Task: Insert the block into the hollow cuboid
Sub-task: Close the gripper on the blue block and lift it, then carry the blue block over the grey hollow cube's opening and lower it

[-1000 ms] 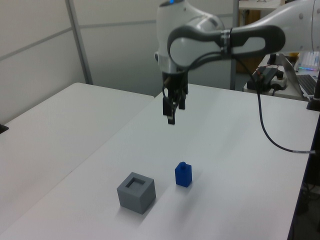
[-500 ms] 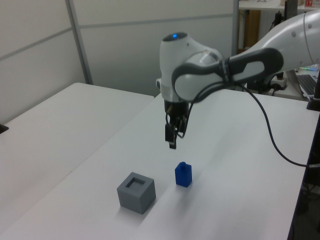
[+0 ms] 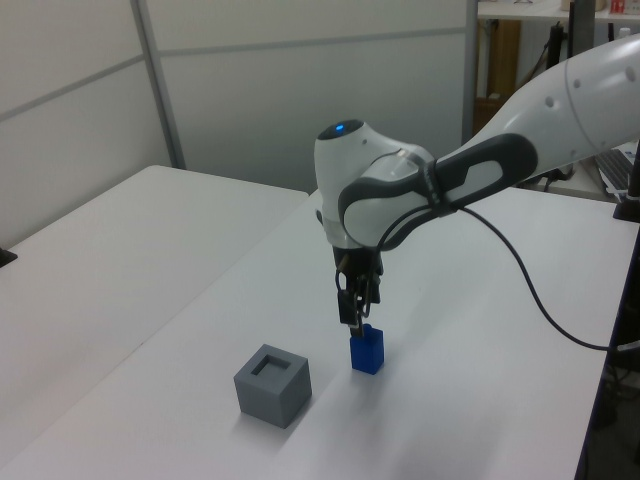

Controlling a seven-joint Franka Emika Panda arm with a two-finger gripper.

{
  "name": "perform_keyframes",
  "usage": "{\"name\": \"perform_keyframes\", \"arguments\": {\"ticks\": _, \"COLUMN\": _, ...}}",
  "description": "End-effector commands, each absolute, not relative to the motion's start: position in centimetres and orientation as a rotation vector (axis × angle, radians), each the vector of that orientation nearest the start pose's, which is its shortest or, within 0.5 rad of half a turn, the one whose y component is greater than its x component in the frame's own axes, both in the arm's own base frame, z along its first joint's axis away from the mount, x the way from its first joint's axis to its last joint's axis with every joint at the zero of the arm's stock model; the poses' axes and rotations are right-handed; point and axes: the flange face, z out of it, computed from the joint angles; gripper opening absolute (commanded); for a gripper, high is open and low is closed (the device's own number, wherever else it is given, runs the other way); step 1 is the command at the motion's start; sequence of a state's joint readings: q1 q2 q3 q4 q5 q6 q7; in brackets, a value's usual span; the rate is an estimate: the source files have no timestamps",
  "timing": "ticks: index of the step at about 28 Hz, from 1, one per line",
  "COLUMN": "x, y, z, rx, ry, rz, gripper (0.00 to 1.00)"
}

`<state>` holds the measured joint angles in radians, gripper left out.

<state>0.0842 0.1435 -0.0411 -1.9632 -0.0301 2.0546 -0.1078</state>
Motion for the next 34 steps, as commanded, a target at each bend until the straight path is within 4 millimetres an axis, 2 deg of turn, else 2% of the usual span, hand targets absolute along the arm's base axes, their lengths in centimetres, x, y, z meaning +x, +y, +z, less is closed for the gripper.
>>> {"name": "perform_keyframes", "arguments": {"ticks": 1, "x": 58.4, "y": 2.3, "z": 38.3, "rx": -3.18, "ry": -0.308, "rz": 0.087, "gripper": 1.0}}
{"name": "perform_keyframes", "arguments": {"ticks": 8, "x": 58.4, "y": 2.2, "z": 37.2, "rx": -3.191, "ry": -0.324, "rz": 0.12, "gripper": 0.99}}
{"name": "perform_keyframes", "arguments": {"ticks": 11, "x": 58.5, "y": 2.1, "z": 36.4, "rx": -3.202, "ry": -0.33, "rz": 0.143, "gripper": 0.93}}
{"name": "perform_keyframes", "arguments": {"ticks": 12, "x": 58.5, "y": 2.1, "z": 36.2, "rx": -3.205, "ry": -0.335, "rz": 0.148, "gripper": 0.84}}
{"name": "perform_keyframes", "arguments": {"ticks": 14, "x": 58.5, "y": 2.2, "z": 35.5, "rx": -3.205, "ry": -0.339, "rz": 0.166, "gripper": 0.82}}
{"name": "perform_keyframes", "arguments": {"ticks": 15, "x": 58.5, "y": 2.2, "z": 35.3, "rx": -3.205, "ry": -0.343, "rz": 0.171, "gripper": 0.77}}
{"name": "perform_keyframes", "arguments": {"ticks": 18, "x": 58.6, "y": 2.2, "z": 35.2, "rx": -3.215, "ry": -0.357, "rz": 0.177, "gripper": 0.51}}
{"name": "perform_keyframes", "arguments": {"ticks": 20, "x": 58.6, "y": 2.2, "z": 35.2, "rx": -3.215, "ry": -0.357, "rz": 0.177, "gripper": 0.38}}
{"name": "perform_keyframes", "arguments": {"ticks": 21, "x": 58.6, "y": 2.2, "z": 35.2, "rx": -3.215, "ry": -0.354, "rz": 0.177, "gripper": 0.25}}
{"name": "perform_keyframes", "arguments": {"ticks": 24, "x": 58.6, "y": 2.2, "z": 35.3, "rx": -3.216, "ry": -0.349, "rz": 0.174, "gripper": 0.09}}
{"name": "perform_keyframes", "arguments": {"ticks": 26, "x": 58.7, "y": 2.3, "z": 35.5, "rx": -3.216, "ry": -0.345, "rz": 0.169, "gripper": 0.01}}
{"name": "perform_keyframes", "arguments": {"ticks": 30, "x": 59.1, "y": 2.5, "z": 37.0, "rx": -3.21, "ry": -0.331, "rz": 0.128, "gripper": 0.0}}
{"name": "perform_keyframes", "arguments": {"ticks": 32, "x": 59.7, "y": 2.5, "z": 38.3, "rx": -3.208, "ry": -0.321, "rz": 0.098, "gripper": 0.0}}
{"name": "perform_keyframes", "arguments": {"ticks": 34, "x": 60.4, "y": 2.8, "z": 40.4, "rx": -3.19, "ry": -0.293, "rz": 0.084, "gripper": 0.0}}
